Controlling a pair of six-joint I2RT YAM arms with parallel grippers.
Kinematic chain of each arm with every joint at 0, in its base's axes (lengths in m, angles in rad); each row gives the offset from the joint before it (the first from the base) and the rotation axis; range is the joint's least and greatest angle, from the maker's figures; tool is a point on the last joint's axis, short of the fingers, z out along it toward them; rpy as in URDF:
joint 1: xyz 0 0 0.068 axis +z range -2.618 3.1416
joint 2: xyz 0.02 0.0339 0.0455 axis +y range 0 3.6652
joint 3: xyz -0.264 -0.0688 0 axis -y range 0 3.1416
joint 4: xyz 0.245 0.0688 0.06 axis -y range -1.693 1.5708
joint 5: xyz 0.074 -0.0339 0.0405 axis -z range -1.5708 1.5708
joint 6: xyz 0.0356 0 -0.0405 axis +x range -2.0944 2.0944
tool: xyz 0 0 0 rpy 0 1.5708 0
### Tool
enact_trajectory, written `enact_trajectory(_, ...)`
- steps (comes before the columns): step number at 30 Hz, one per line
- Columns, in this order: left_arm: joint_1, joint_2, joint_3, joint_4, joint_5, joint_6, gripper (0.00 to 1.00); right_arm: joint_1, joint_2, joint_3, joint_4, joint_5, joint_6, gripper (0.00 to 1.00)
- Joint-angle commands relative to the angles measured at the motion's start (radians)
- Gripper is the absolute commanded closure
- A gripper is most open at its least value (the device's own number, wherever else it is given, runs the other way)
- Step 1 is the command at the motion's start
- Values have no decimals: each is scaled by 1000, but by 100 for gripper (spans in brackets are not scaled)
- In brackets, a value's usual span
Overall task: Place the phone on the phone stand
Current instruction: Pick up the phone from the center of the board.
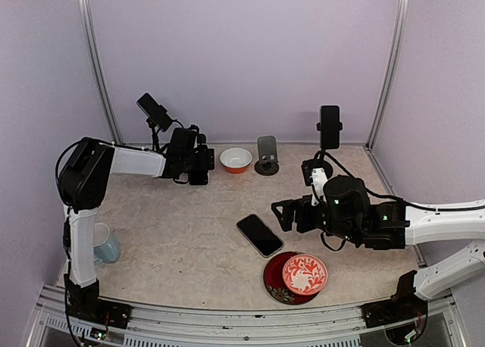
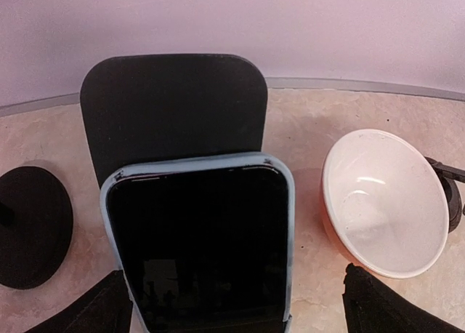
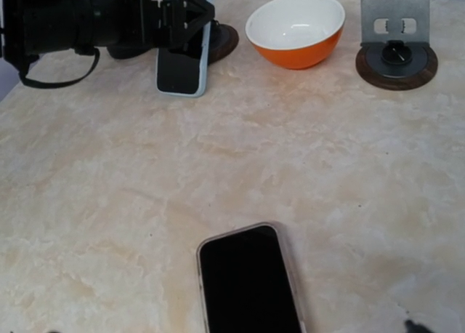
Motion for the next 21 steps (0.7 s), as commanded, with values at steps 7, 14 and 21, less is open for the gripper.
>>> enact_trajectory(7,-24,35,83,-41,-72,-9,1,-7,-42,-13,26,0,3,0)
enact_trajectory(14,-25,58,108,-46,-93,2,1,-8,-40,-11,29,4,-5,0)
enact_trajectory(21,-24,89,160,-70,-97,24,1,-8,-33,-10,33,1,-7,0)
